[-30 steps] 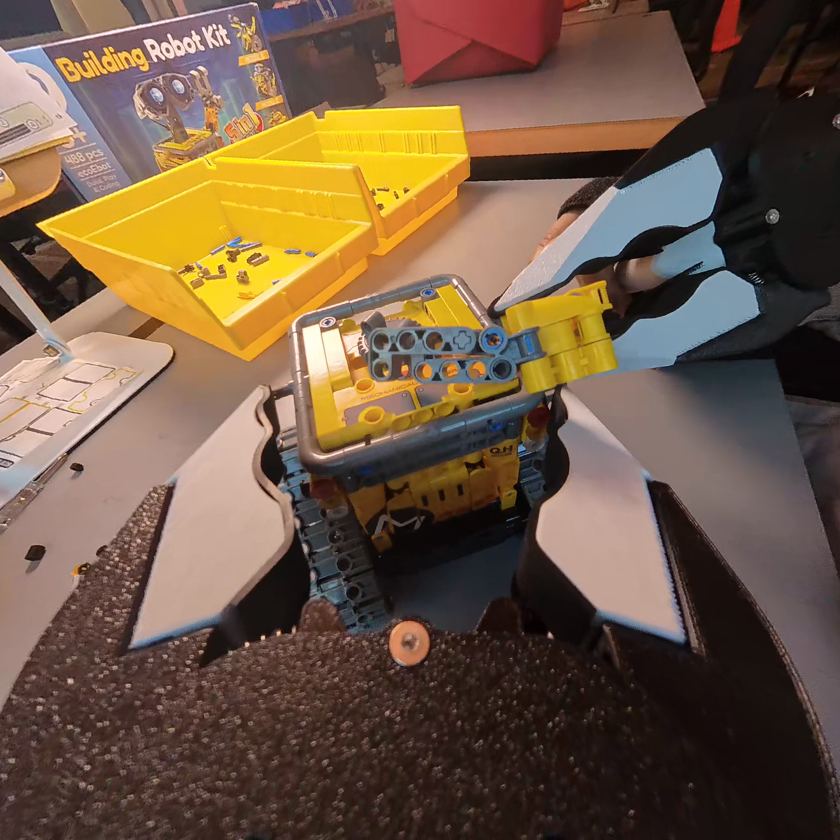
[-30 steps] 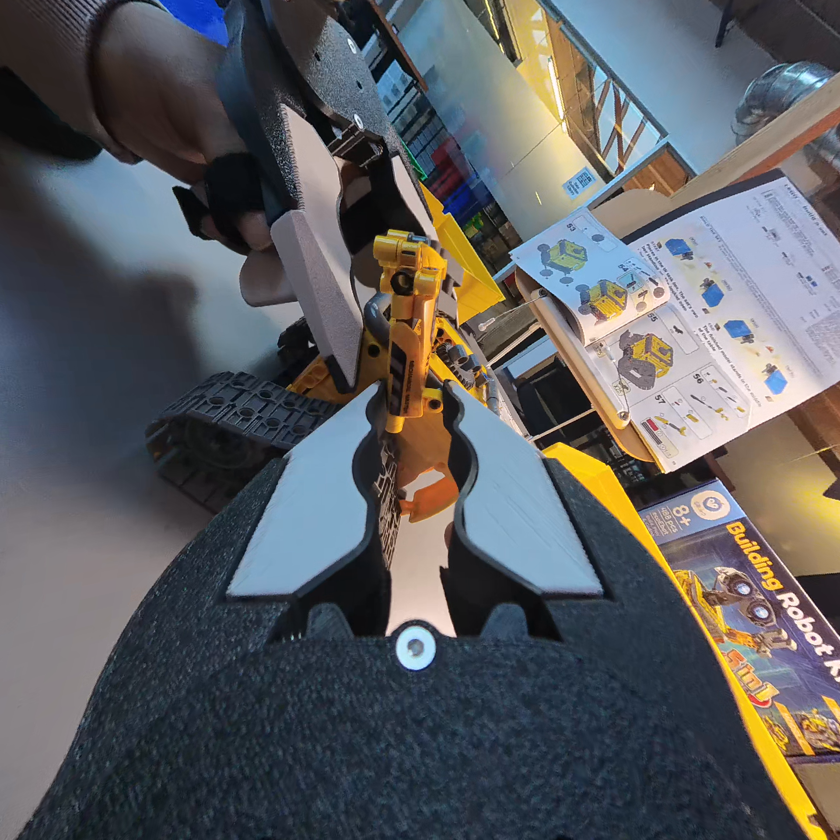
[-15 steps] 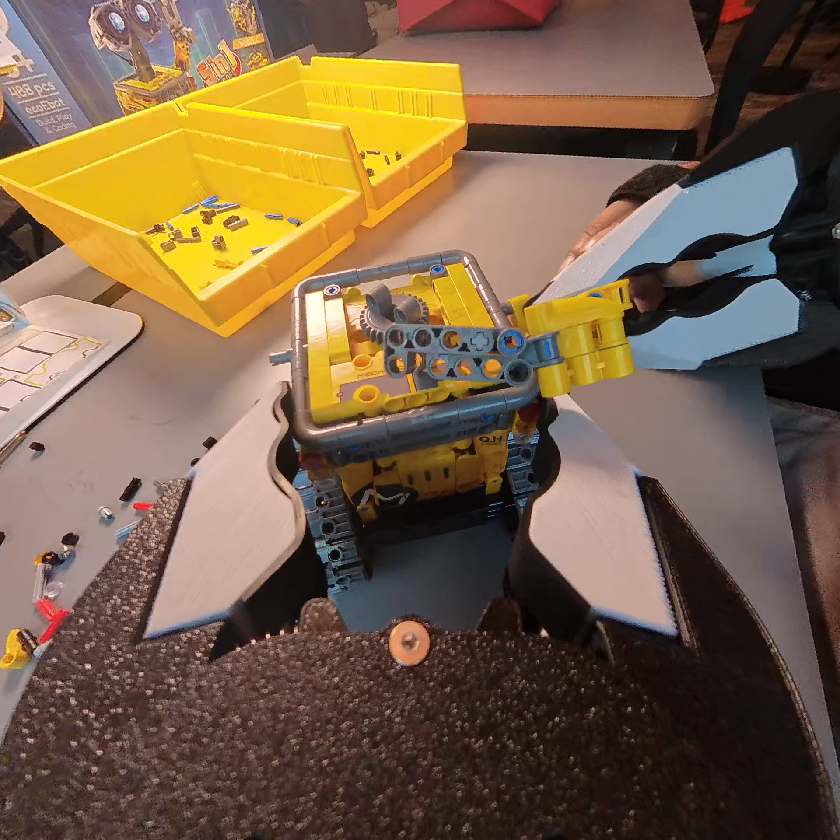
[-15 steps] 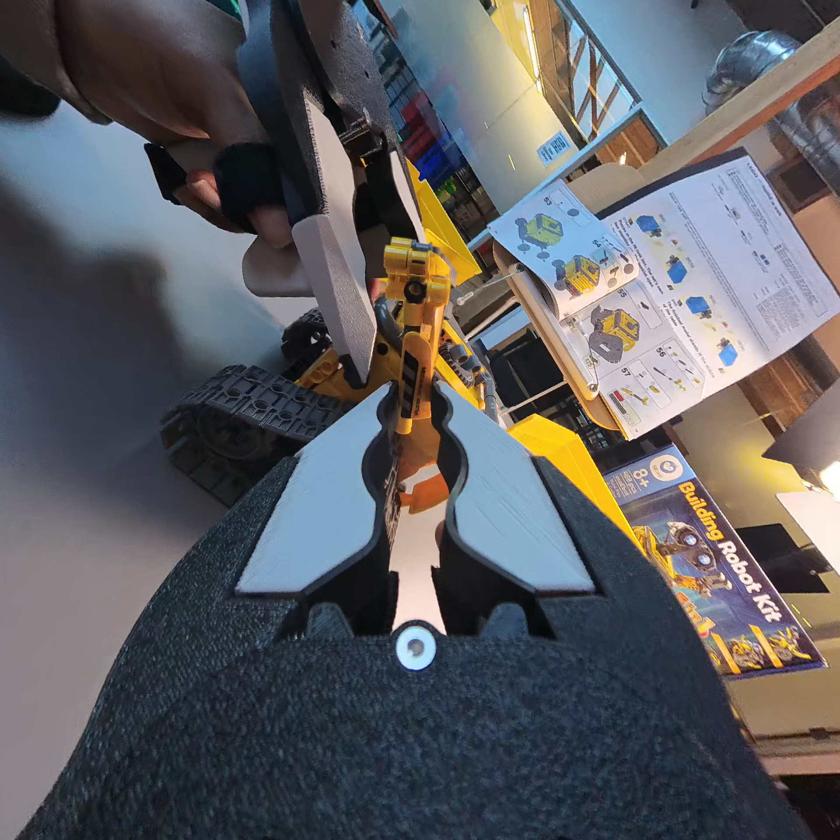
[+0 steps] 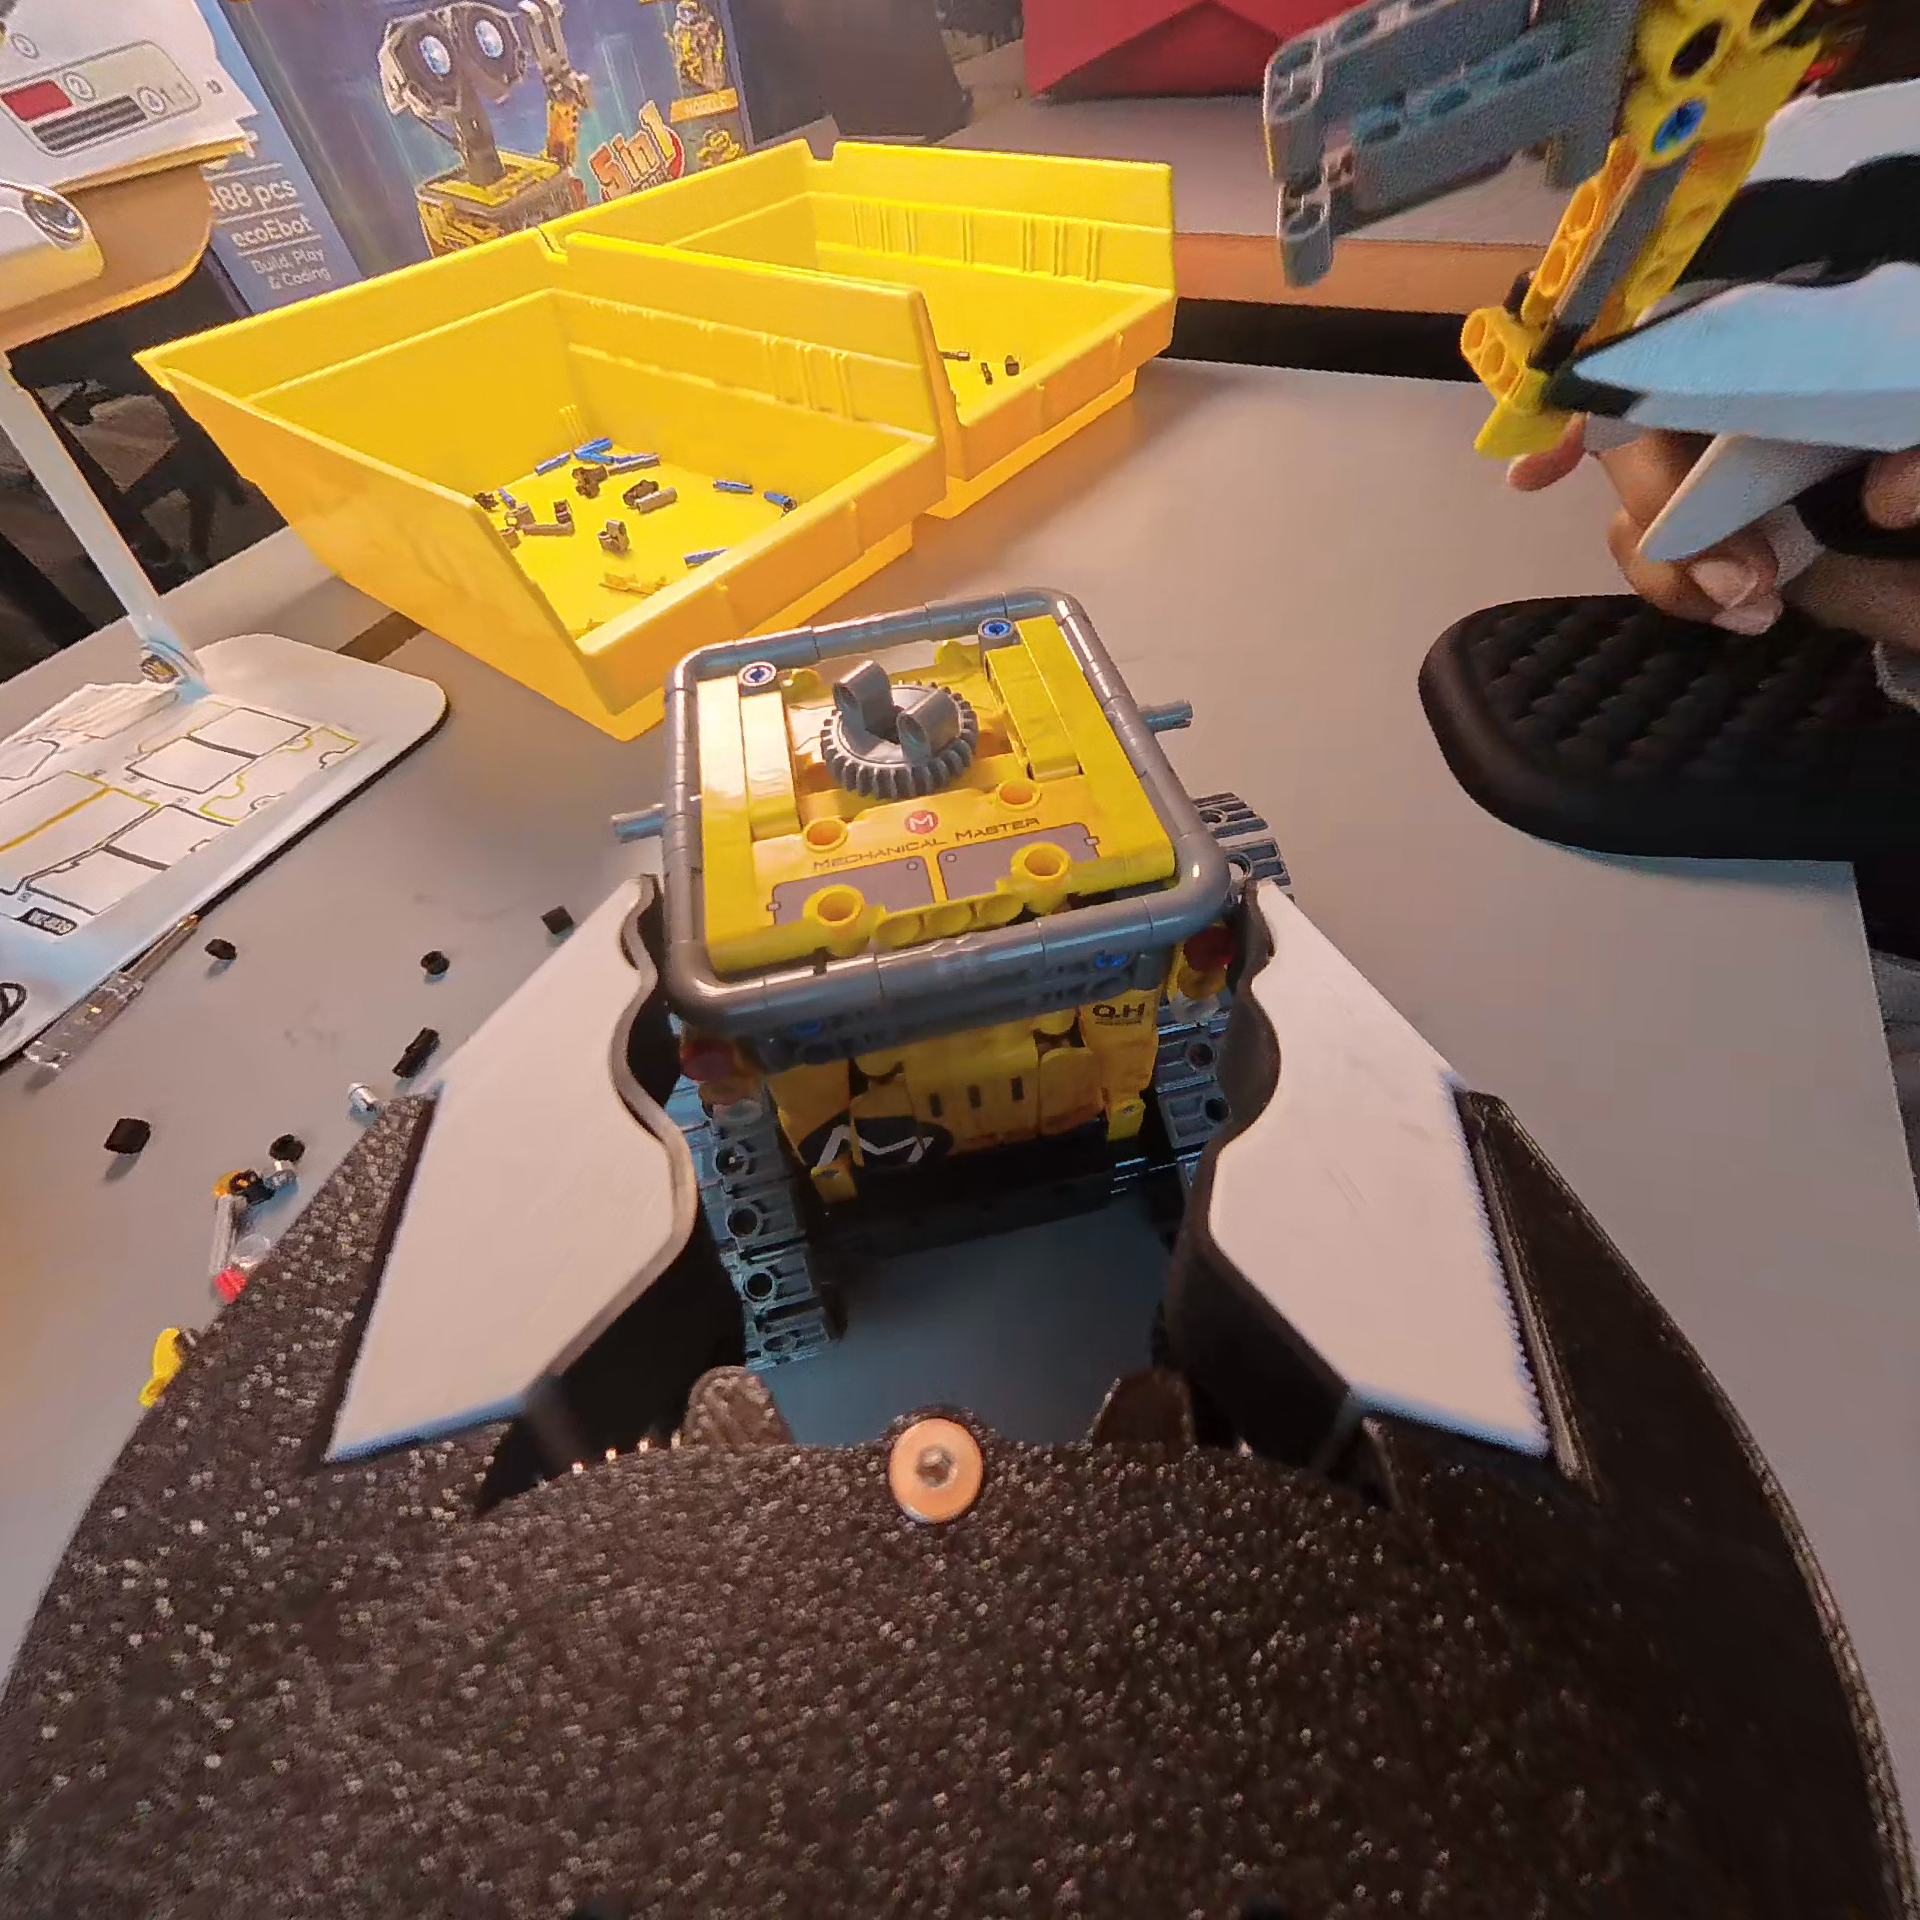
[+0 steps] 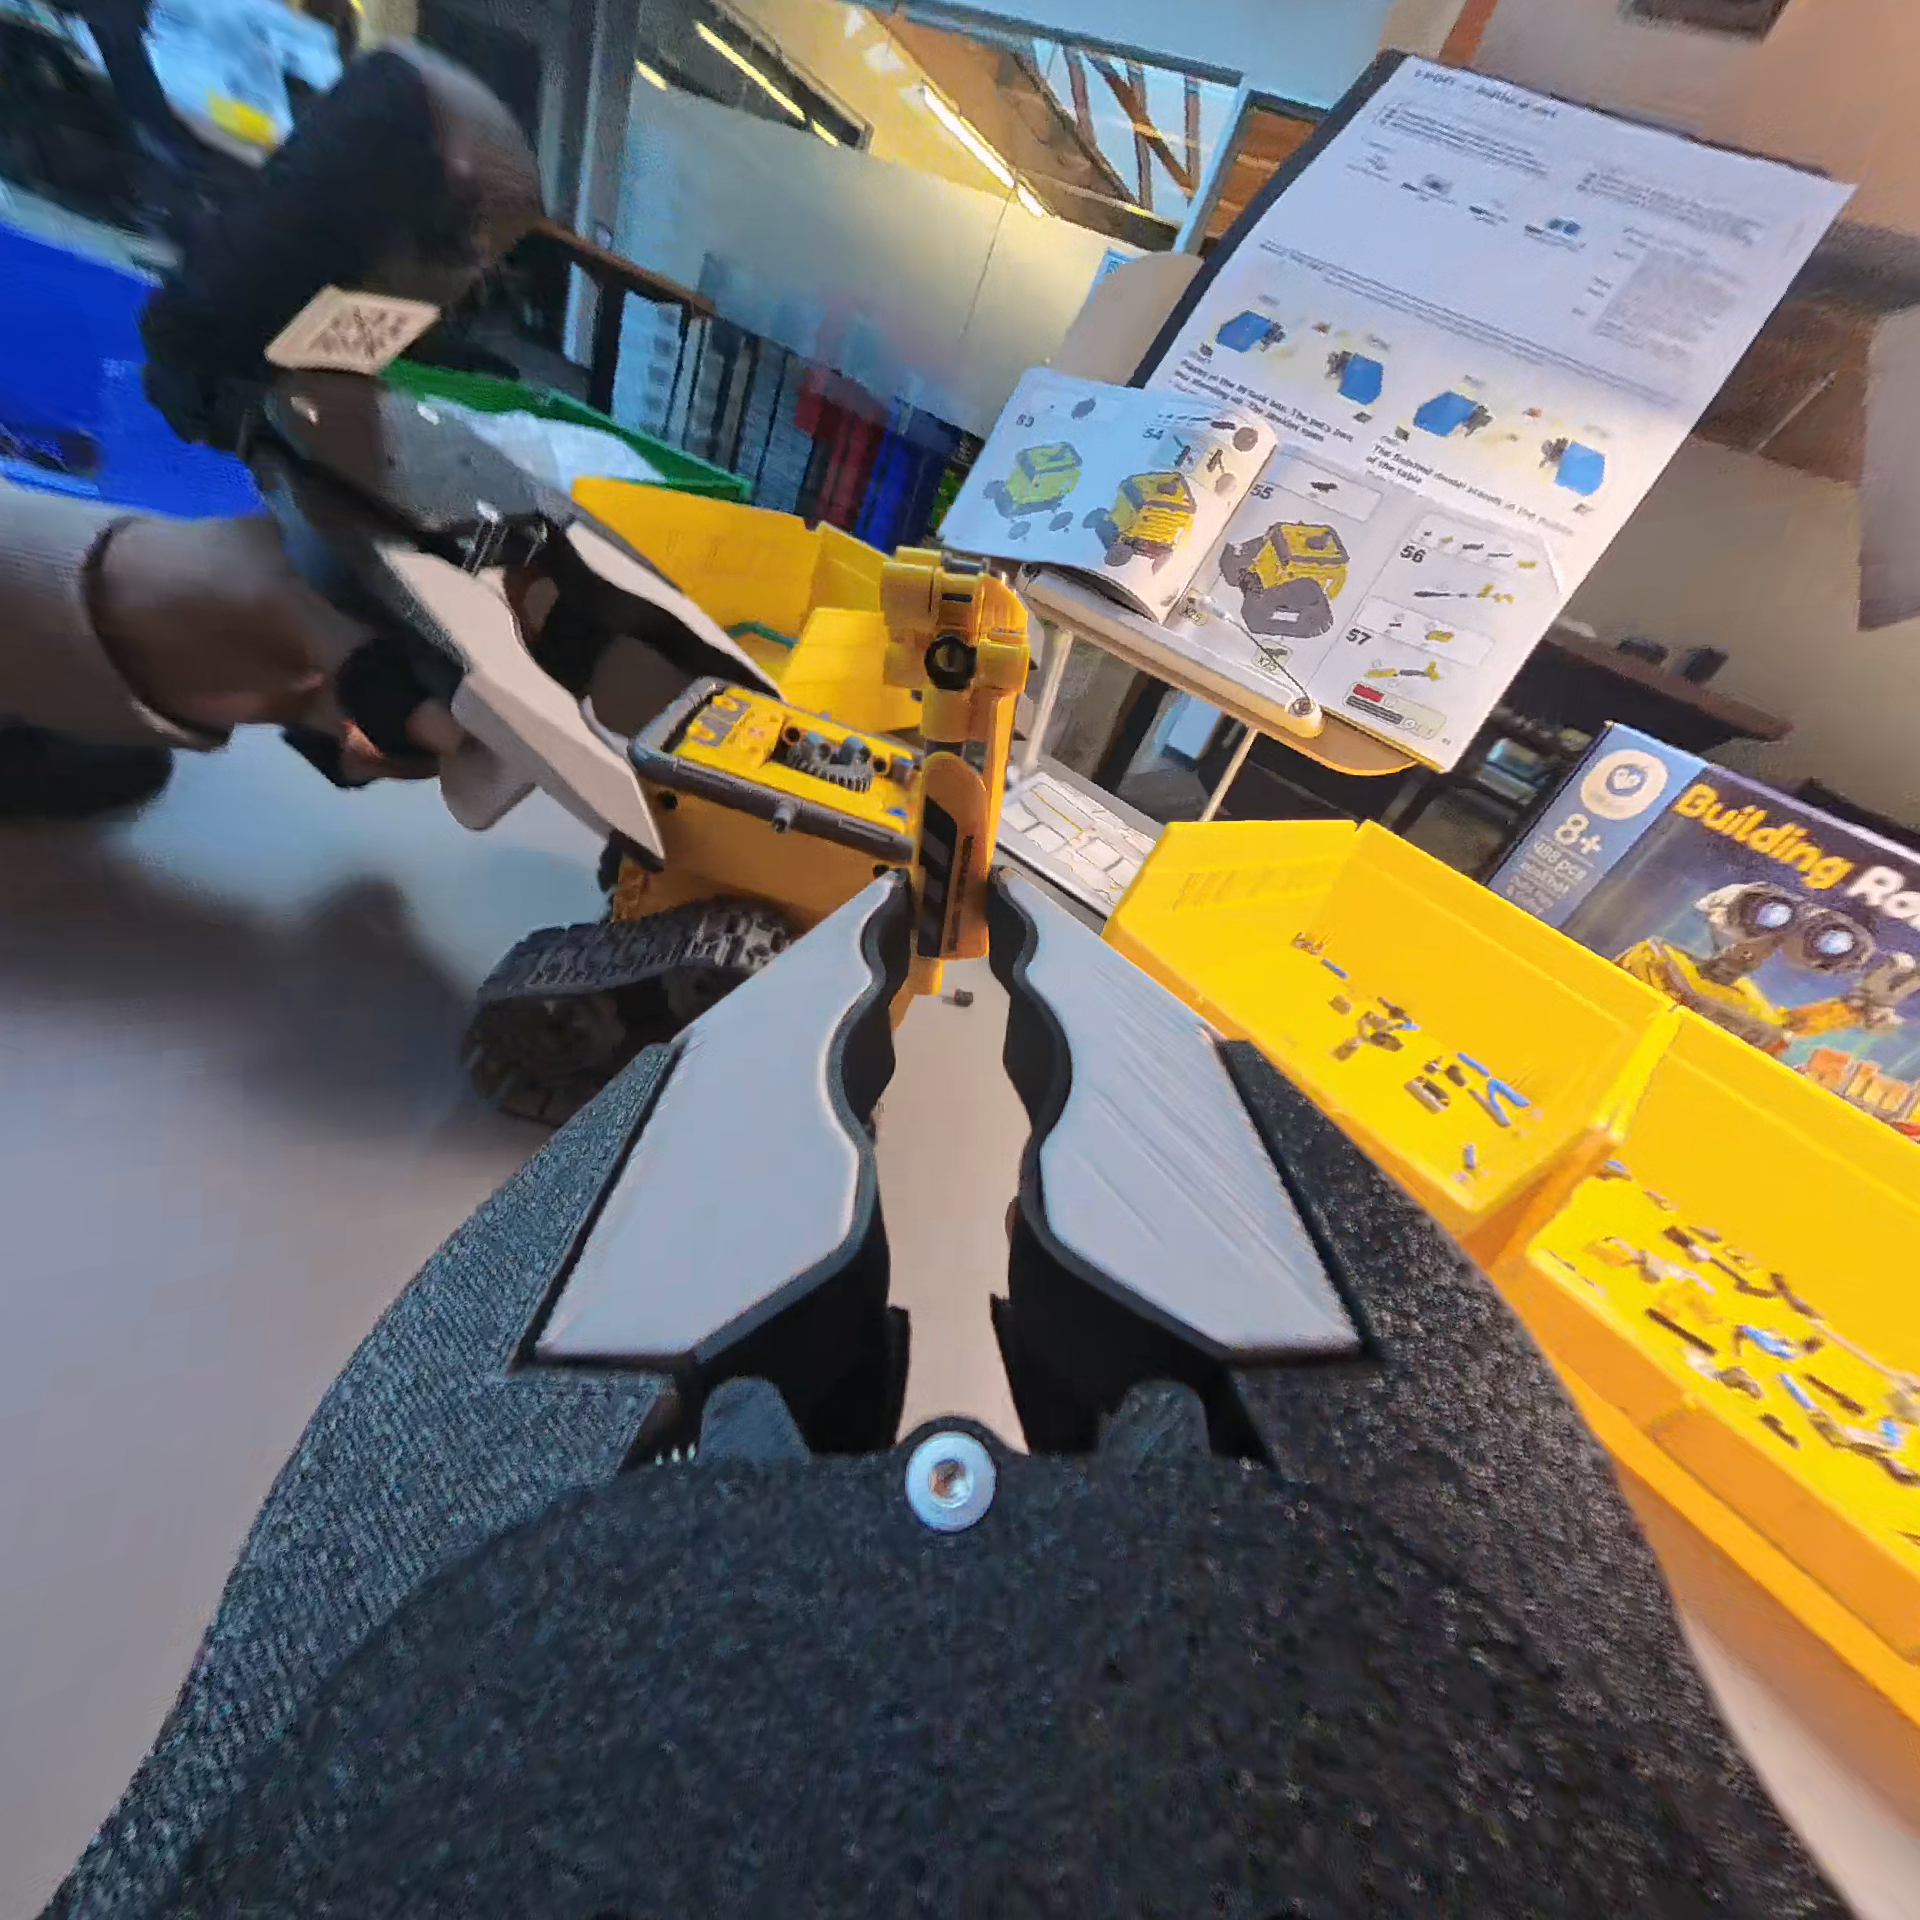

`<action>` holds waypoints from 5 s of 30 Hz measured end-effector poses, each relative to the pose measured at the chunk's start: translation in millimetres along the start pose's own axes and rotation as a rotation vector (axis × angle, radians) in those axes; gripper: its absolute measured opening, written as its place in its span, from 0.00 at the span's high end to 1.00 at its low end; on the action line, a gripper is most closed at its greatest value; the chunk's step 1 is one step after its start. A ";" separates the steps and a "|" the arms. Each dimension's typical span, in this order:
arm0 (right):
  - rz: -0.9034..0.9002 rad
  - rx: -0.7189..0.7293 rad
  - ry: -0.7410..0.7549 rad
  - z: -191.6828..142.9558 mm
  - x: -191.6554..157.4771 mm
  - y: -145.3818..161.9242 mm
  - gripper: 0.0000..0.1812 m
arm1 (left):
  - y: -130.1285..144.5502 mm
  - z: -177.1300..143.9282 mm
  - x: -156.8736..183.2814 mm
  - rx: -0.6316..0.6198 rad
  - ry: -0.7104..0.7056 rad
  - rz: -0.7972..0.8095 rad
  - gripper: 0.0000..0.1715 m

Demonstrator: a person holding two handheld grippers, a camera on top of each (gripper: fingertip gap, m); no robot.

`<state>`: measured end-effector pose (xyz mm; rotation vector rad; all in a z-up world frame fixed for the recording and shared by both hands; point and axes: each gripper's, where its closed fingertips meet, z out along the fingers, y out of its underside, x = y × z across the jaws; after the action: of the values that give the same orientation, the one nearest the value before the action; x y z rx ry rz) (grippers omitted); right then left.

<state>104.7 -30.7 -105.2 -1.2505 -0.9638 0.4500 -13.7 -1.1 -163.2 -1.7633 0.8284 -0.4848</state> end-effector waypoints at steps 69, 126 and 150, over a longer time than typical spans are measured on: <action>0.510 -0.723 -0.449 24.0 65.2 68.4 0.85 | 74.1 -30.2 -7.0 -0.267 0.275 -0.357 0.86; -0.301 -0.221 -0.709 126.8 -74.1 61.5 0.87 | 39.1 -20.0 2.2 -0.171 0.719 -0.710 0.85; 0.098 -0.258 -0.967 102.8 -95.8 63.1 0.93 | 34.4 -28.8 7.7 -0.031 0.389 -0.079 0.80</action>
<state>-18.3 -23.6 -197.7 -1.3139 -1.8155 1.0857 -38.2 -31.9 -186.2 -1.7603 1.0406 -0.8914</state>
